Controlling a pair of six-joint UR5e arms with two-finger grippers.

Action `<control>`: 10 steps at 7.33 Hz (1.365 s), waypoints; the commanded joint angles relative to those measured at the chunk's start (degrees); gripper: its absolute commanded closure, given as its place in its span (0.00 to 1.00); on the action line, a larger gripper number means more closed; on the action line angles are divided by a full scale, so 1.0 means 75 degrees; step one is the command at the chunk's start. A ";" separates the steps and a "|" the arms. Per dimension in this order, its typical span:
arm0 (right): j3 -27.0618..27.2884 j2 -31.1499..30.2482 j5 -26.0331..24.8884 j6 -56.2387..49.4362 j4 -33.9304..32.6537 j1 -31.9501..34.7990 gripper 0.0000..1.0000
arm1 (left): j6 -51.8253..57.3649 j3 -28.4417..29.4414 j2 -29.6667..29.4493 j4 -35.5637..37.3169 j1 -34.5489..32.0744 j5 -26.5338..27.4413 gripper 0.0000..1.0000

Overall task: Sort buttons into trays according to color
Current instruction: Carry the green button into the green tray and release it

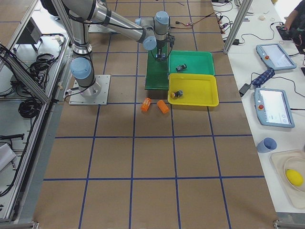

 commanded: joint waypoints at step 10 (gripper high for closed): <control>-0.2064 0.0604 -0.0727 -0.1803 0.2730 -0.1040 0.12 | 0.0247 0.0012 0.0097 0.0389 0.0016 0.0015 0.00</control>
